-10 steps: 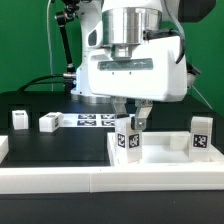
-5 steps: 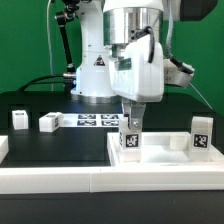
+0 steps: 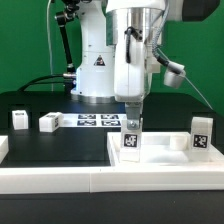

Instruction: Assemble square table

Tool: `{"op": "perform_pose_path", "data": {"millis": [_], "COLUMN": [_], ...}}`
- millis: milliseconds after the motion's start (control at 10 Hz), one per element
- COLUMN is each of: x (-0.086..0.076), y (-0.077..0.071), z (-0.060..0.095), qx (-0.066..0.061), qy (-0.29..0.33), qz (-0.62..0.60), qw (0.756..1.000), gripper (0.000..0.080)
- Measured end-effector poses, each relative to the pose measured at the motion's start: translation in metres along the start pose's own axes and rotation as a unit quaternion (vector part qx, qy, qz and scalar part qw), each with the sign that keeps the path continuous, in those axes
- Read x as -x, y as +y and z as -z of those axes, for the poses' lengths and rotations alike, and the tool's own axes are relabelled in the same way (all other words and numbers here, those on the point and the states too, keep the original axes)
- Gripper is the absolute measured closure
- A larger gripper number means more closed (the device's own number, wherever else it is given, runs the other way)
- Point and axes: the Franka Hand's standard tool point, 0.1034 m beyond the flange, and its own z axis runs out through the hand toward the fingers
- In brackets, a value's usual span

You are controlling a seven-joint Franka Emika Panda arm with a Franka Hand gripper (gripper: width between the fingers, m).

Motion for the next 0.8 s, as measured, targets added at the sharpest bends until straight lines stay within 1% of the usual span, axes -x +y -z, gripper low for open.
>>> {"op": "perform_pose_path", "data": {"millis": [200,300,400,500,600,700,800], "x": [0.0003,0.0001,-0.0012,-0.0020,-0.0018,-0.0009,-0.0016], "y": [0.0000,0.0000,-0.0005,-0.0005,0.0008,0.0020,0.0017], "z": [-0.0002,-0.0003,-0.0001,-0.0009,-0.0037,-0.0052,-0.0051], "qx": [0.000,0.000,0.001,0.005,0.008,0.009,0.009], "qy": [0.000,0.000,0.001,0.001,0.004,0.004,0.004], "qz": [0.013,0.033,0.059,0.123,0.175,0.202,0.247], "qw": [1.000,0.999,0.998,0.992,0.985,0.979,0.969], "gripper": [0.0508,0.0281,0.0281,0.0177,0.0158,0.0158,0.0151]}}
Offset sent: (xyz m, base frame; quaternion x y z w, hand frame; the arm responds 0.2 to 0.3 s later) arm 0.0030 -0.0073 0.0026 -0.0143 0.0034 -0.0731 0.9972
